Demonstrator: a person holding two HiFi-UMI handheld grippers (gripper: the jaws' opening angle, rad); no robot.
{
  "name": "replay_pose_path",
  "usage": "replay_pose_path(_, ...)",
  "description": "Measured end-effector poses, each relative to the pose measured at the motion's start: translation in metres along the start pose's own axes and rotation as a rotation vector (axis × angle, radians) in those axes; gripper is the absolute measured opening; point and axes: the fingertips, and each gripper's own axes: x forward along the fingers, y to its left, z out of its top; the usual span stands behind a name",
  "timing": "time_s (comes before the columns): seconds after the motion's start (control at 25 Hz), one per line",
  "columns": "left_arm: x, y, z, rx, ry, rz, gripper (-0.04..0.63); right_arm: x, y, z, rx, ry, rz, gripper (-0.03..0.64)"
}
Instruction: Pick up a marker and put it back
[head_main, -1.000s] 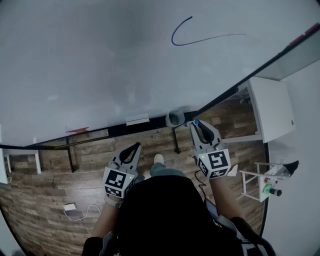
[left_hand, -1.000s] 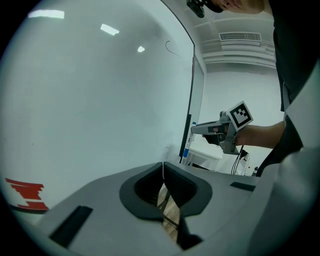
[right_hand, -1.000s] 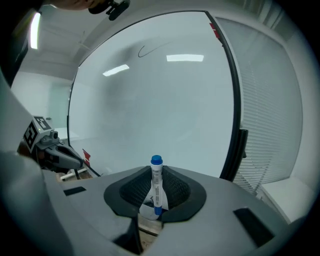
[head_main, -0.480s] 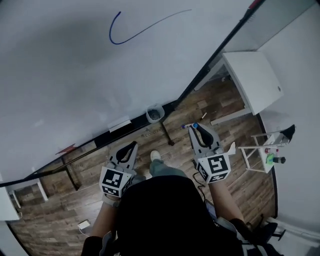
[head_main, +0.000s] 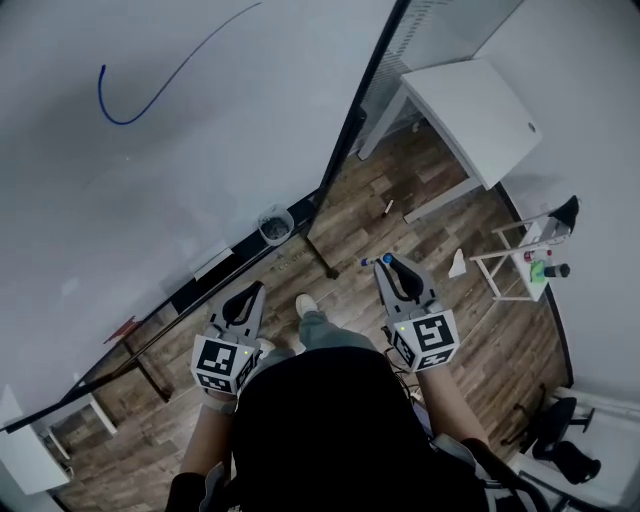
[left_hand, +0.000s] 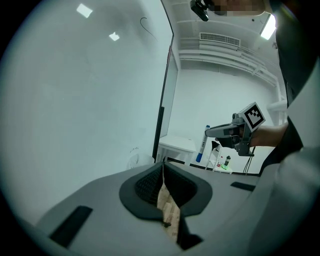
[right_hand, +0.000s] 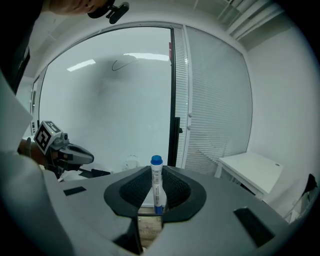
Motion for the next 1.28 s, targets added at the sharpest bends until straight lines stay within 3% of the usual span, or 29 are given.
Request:
replay_pose_path(0.28,0.009,0.000,0.001,0.004,0.011,-0.009,0.023,-0.001,-0.003,-0.008,0.025,0.016,-0.001,0.092)
replay_pose_path(0.6,0.003,0.009,0.000,-0.011,0.016,0.038,0.023,0.019,0.004,-0.004,0.011,0.019,0.059,0.092)
replay_pose_path(1.0,-0.029,0.031,-0.009,-0.076,0.017,0.185,0.023,0.066,0.033,0.032,-0.051,-0.027,0.202,0.092)
replay_pose_path(1.28,-0.056,0.048,-0.012,-0.124,0.007,0.333,0.023,0.103,0.065,0.059,-0.109,-0.063,0.345,0.092)
